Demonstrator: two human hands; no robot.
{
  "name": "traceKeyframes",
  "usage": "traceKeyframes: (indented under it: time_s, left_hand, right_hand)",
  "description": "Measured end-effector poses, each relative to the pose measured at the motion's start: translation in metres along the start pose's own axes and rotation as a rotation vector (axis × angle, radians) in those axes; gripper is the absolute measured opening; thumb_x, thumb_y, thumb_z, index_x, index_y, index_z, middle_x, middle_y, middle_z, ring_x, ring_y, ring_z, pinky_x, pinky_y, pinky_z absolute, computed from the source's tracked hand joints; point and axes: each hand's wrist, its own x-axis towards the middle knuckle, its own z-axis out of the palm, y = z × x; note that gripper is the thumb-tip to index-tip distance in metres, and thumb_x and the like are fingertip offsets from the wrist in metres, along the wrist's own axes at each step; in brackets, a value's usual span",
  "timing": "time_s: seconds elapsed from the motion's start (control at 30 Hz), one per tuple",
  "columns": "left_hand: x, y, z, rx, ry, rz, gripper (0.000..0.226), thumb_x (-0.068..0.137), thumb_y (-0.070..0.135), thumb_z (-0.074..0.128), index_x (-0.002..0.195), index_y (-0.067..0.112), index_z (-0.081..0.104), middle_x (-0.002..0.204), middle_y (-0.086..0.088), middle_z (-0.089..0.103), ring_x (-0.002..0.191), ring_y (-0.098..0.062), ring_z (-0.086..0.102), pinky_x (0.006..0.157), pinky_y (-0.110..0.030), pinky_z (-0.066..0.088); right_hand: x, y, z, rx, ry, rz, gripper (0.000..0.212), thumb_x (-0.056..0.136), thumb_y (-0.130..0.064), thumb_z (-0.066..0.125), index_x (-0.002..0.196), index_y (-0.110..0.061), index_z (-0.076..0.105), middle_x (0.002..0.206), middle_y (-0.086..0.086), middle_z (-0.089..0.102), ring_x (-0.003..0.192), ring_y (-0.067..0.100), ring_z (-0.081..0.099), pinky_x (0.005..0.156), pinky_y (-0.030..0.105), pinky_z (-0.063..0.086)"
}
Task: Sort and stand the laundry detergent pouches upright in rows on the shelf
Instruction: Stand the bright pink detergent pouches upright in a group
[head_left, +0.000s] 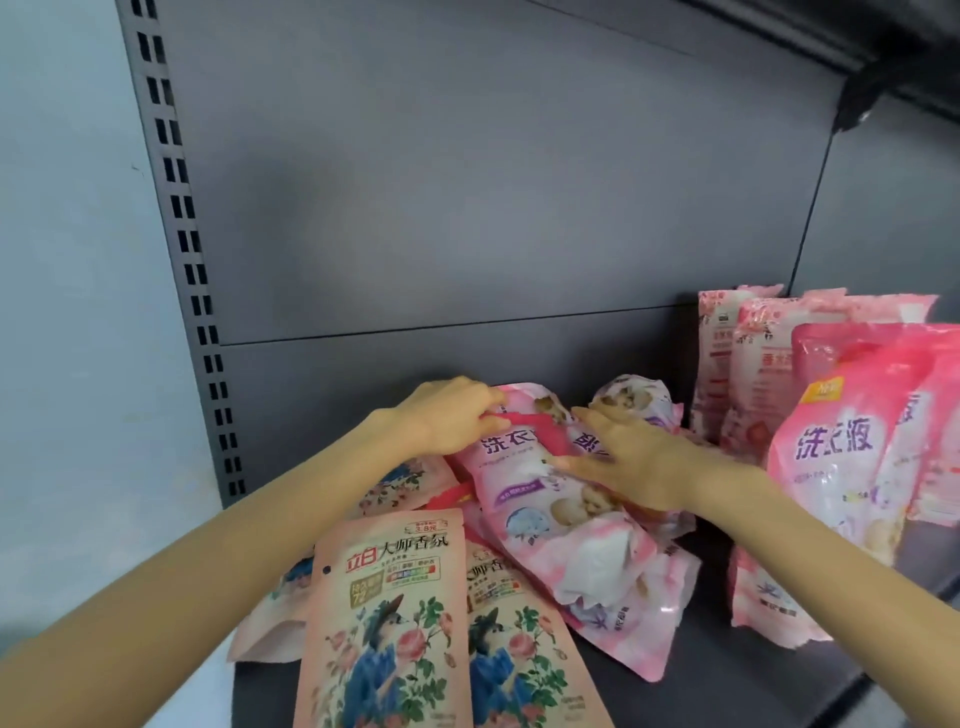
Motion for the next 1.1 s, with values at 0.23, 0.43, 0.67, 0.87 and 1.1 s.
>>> traceKeyframes:
  time_s: [0.23,0.43,0.67,0.87,1.1]
  left_hand:
    - [0.017,-0.006,0.006,-0.046,0.007,-0.12,0.019,0.092,0.031,0.056,0.102,0.016,0.06,0.111,-0.002,0.061,0.1,-0.023,0.057,0.078,-0.034,0.045]
    - [0.015,-0.002,0.01,-0.011,0.027,-0.209,0.033,0.092,0.034,0.054,0.102,0.003,0.051,0.111,-0.012,0.05,0.101,-0.031,0.053,0.077,-0.038,0.04]
    - [0.01,-0.022,0.017,-0.169,0.036,-0.188,0.023,0.09,0.026,0.06,0.079,0.006,0.057,0.084,-0.012,0.054,0.077,-0.027,0.047,0.067,-0.032,0.038]
    - [-0.001,-0.023,0.001,-0.279,0.318,-0.111,0.014,0.089,0.028,0.06,0.079,0.019,0.056,0.089,0.005,0.056,0.082,-0.016,0.051,0.068,-0.029,0.035]
    - [-0.009,-0.02,-0.043,-0.407,0.527,0.031,0.015,0.087,0.025,0.063,0.075,0.017,0.056,0.081,0.005,0.055,0.08,-0.018,0.054,0.076,-0.037,0.046]
  right_hand:
    - [0.016,0.006,0.012,0.042,0.022,-0.039,0.07,0.091,-0.059,0.037,0.149,-0.029,0.011,0.153,-0.001,0.022,0.141,0.019,0.021,0.114,0.036,0.022]
    - [0.031,0.002,0.019,0.141,0.049,-0.079,0.074,0.089,-0.06,0.037,0.149,-0.022,0.016,0.15,0.001,0.031,0.136,0.021,0.033,0.111,0.039,0.03]
    - [0.04,-0.005,0.032,0.174,0.054,-0.143,0.075,0.088,-0.06,0.036,0.148,-0.017,0.023,0.158,-0.001,0.011,0.144,0.013,0.015,0.118,0.031,0.015]
    - [0.036,-0.01,0.03,0.371,0.149,-0.089,0.089,0.073,-0.078,0.042,0.143,-0.024,0.03,0.141,-0.005,0.041,0.129,0.011,0.039,0.111,0.029,0.029]
    - [0.044,-0.022,0.018,0.953,0.309,-0.019,0.093,0.072,-0.042,0.067,0.146,-0.017,0.019,0.142,0.008,0.044,0.123,0.013,0.049,0.1,0.026,0.043]
